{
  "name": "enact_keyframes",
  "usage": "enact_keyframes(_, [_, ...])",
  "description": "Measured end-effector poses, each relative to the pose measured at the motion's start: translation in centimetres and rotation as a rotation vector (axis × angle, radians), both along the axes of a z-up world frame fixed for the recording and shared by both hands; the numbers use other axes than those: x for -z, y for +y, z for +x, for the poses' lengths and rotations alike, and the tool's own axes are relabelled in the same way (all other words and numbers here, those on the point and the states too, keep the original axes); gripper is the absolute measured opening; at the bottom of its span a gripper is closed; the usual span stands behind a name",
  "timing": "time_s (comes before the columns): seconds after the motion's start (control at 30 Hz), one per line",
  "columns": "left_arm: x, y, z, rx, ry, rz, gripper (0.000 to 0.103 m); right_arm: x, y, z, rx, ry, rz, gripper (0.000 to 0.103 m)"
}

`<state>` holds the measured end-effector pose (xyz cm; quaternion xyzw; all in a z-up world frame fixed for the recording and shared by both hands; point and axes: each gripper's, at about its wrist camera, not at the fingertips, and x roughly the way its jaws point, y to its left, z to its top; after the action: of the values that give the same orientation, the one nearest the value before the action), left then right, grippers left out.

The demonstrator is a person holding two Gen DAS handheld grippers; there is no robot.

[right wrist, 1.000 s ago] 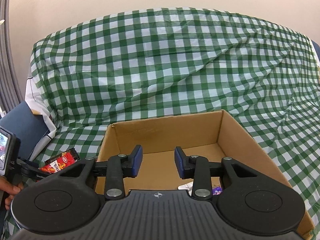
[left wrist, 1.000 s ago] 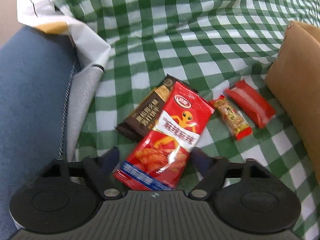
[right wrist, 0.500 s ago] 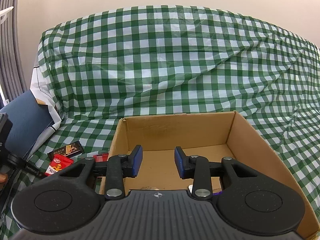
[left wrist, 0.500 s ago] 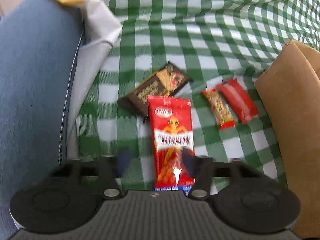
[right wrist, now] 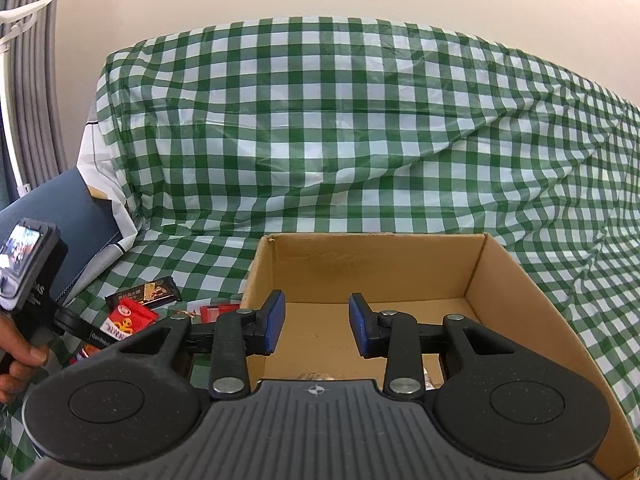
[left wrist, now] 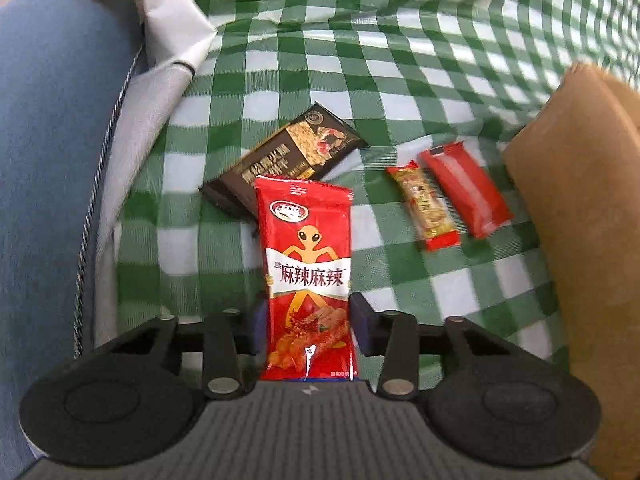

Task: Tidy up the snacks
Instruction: 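Grasp the red spicy-strip packet with the left tool, then grasp the small yellow bar with the right tool while the left tool holds the red packet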

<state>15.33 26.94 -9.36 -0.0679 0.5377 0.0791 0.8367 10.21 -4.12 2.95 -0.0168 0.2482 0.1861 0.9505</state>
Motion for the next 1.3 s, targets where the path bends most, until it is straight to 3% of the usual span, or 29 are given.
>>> enact_keyframes(0.13, [-0.9, -0.1, -1.6, -0.018, -0.001, 0.0, 0.033, -0.1, 0.5, -0.2, -0.013, -0.002, -0.008, 0.037])
enact_keyframes(0.17, [-1.1, -0.2, -2.0, -0.029, 0.001, 0.012, 0.012, -0.1, 0.6, -0.3, -0.014, -0.002, -0.009, 0.037])
enact_keyframes(0.4, [-2.2, 0.2, -4.6, -0.118, 0.012, -0.035, 0.013, 0.0, 1.5, -1.2, -0.071, 0.008, -0.033, 0.037])
enact_keyframes(0.43, [-2.2, 0.3, -4.7, -0.12, 0.01, -0.039, 0.017, 0.0, 1.8, -1.3, -0.085, 0.004, -0.046, 0.037])
enact_keyframes(0.5, [-2.5, 0.6, -4.8, -0.128, -0.011, -0.047, 0.036, 0.1, 2.2, -1.7, -0.114, -0.003, -0.068, 0.037])
enact_keyframes(0.57, [-2.5, 0.6, -4.6, -0.136, -0.021, -0.051, 0.063, 0.0, 2.4, -1.8, -0.13, -0.004, -0.08, 0.037])
enact_keyframes(0.73, [-1.3, -1.0, -2.8, -0.127, 0.019, -0.085, 0.083, 0.1, 2.8, -1.7, -0.151, 0.005, -0.1, 0.037])
enact_keyframes(0.9, [0.0, -3.3, -1.0, -0.057, 0.061, 0.008, 0.084, 0.2, 3.4, -1.7, -0.165, 0.009, -0.116, 0.037])
enact_keyframes(1.0, [0.8, -3.6, -0.7, -0.026, 0.098, 0.023, 0.079, 0.2, 4.0, -1.8, -0.19, 0.018, -0.14, 0.037])
enact_keyframes(1.1, [0.8, -2.5, -1.0, -0.046, 0.098, 0.036, 0.054, -0.2, 5.0, -1.5, -0.205, 0.05, -0.137, 0.037])
enact_keyframes(1.3, [0.1, 0.9, -2.1, -0.203, 0.076, -0.052, 0.043, -1.2, 11.1, 0.2, -0.213, 0.156, -0.099, 0.037])
